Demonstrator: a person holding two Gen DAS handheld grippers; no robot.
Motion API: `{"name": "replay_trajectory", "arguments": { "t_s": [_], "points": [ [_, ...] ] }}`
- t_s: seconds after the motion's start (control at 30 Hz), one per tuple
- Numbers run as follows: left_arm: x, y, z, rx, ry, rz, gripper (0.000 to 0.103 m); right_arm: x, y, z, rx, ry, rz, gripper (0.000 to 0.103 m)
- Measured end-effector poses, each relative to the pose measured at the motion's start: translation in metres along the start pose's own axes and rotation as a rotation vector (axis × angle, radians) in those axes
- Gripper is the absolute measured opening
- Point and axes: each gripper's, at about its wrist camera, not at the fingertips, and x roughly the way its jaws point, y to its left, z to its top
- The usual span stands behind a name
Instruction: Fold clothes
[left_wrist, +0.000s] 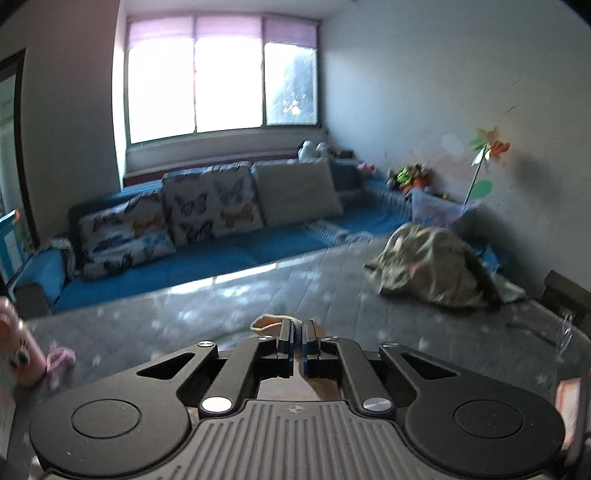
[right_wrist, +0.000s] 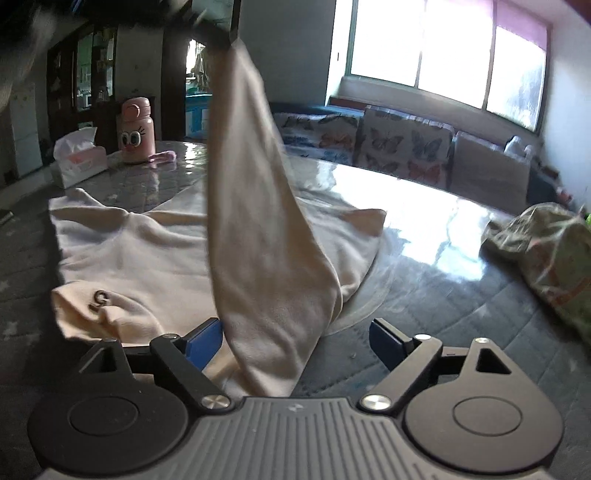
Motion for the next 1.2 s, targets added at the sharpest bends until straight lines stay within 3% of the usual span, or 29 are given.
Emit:
{"name": "replay_trajectory", "arguments": {
  "t_s": [0.23, 0.53, 0.77, 0.97, 1.2],
  "points": [
    [0.003, -0.017, 0.011, 0.027, -0.015, -0.025, 0.004, -0.002, 0.021, 0.001, -0.088, -0.058, -0.075, 0.092],
    [-0.005, -0.004, 0.009, 0.001, -0.022, -0.002, 0.004, -0.001, 0.018, -0.01, -0.138, -0.051, -0.267, 0.096],
    [-0.004, -0.003, -0.001, 0.0, -0.008, -0.006, 0.004, 0.0, 0.019, -0.019, -0.203, -0.017, -0.353, 0.099],
    [-0.001, 0.011, -0.021, -0.016, 0.041, 0.02, 0.004, -0.004, 0.01, -0.026, -0.166, 0.01, -0.326, 0.1],
    [0.006, 0.036, -0.067, -0.056, 0.145, 0.067, 0.004, -0.01, 0.008, -0.029, -0.177, 0.022, -0.279, 0.103]
  ]
}}
